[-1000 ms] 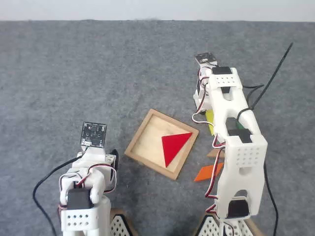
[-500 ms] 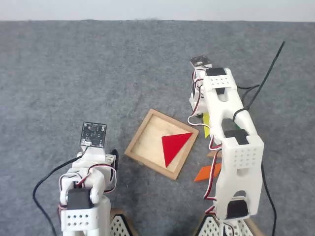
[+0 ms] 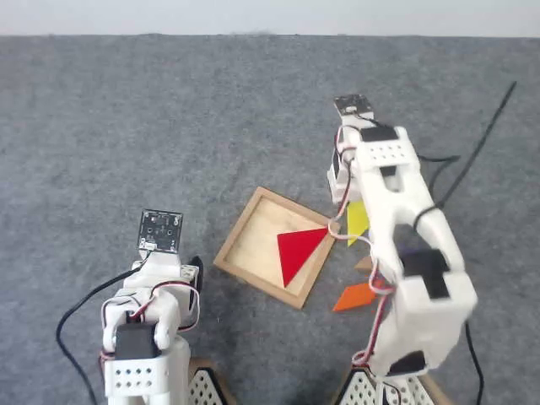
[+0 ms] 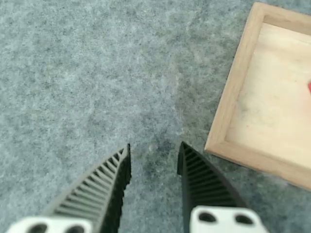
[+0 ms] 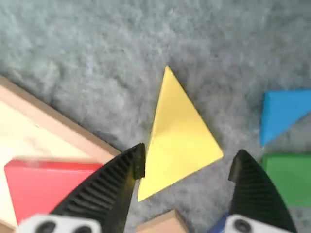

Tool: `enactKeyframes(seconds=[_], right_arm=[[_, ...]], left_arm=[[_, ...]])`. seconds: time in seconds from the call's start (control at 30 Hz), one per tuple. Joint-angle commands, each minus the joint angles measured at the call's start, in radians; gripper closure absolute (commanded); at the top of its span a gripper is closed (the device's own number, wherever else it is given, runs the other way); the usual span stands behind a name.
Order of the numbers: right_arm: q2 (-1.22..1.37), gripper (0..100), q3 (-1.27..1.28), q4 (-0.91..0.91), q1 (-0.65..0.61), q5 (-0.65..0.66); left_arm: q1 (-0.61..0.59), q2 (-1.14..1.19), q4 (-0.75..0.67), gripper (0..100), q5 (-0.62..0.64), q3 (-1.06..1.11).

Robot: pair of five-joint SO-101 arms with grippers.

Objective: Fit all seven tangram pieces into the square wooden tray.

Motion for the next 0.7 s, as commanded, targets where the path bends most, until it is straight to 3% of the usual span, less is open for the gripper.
enactKeyframes(seconds=[0.0, 0.23, 0.53, 0.67], right_arm=[[-0.173, 70.1, 0.198, -0.127, 0.010, -0.021], [-0.045, 69.9, 0.176, -0.193, 0.045, -0.015], [0.153, 70.3, 0.002, -0.093, 0.038, 0.014], [0.157, 79.1, -0.006, -0.093, 0.035, 0.012]], left_arm=[[0.002, -0.028, 0.009, 85, -0.006, -0.008], [0.002, -0.028, 0.009, 85, -0.006, -0.008], [0.002, -0.028, 0.009, 85, -0.006, -0.008], [0.002, -0.028, 0.009, 85, -0.006, -0.008]])
